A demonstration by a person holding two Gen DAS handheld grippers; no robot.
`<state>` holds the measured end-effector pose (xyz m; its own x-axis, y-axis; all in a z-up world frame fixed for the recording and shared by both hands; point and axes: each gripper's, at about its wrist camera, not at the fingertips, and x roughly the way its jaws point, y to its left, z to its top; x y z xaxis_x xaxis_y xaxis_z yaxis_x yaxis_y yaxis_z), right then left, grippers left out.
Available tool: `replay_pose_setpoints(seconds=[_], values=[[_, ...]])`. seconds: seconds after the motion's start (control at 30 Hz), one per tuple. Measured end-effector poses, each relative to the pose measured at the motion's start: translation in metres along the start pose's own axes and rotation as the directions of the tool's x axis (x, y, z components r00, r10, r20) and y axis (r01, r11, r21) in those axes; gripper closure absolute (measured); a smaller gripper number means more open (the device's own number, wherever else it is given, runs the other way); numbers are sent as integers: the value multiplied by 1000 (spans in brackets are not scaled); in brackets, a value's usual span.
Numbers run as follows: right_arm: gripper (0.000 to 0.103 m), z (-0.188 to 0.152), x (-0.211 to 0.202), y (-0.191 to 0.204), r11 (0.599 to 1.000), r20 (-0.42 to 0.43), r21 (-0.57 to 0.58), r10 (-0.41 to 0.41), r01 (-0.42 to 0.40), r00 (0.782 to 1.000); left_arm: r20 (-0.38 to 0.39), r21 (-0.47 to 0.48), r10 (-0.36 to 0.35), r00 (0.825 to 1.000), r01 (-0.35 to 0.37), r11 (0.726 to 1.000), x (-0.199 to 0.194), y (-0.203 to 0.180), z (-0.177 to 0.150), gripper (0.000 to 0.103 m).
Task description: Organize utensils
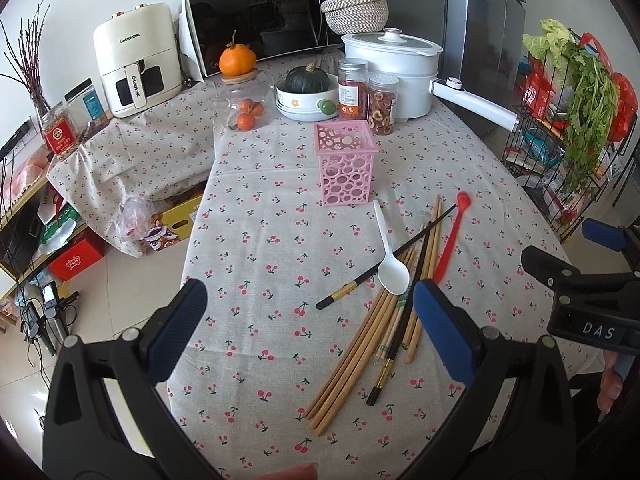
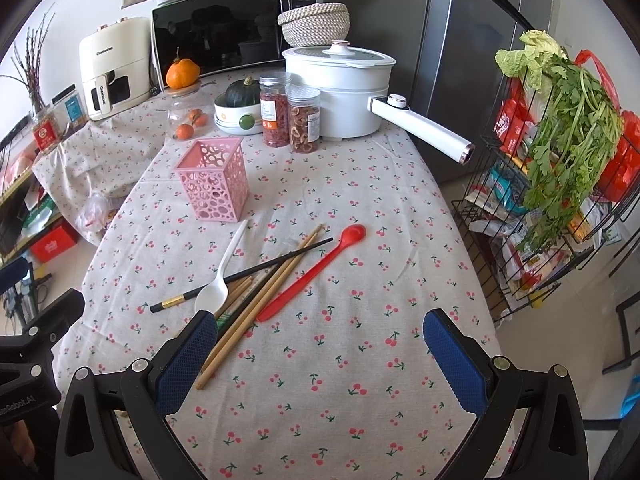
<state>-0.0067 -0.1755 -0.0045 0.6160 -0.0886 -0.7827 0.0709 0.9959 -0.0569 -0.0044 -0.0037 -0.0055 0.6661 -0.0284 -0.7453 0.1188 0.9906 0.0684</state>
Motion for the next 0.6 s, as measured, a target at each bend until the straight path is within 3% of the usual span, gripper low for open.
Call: replay_pose_setpoints(seconds=[0.6], values=[[0, 1, -3, -6, 1000, 3, 16, -5, 5, 1000, -4, 18, 13, 1000, -13, 1000, 7, -2, -3, 1]])
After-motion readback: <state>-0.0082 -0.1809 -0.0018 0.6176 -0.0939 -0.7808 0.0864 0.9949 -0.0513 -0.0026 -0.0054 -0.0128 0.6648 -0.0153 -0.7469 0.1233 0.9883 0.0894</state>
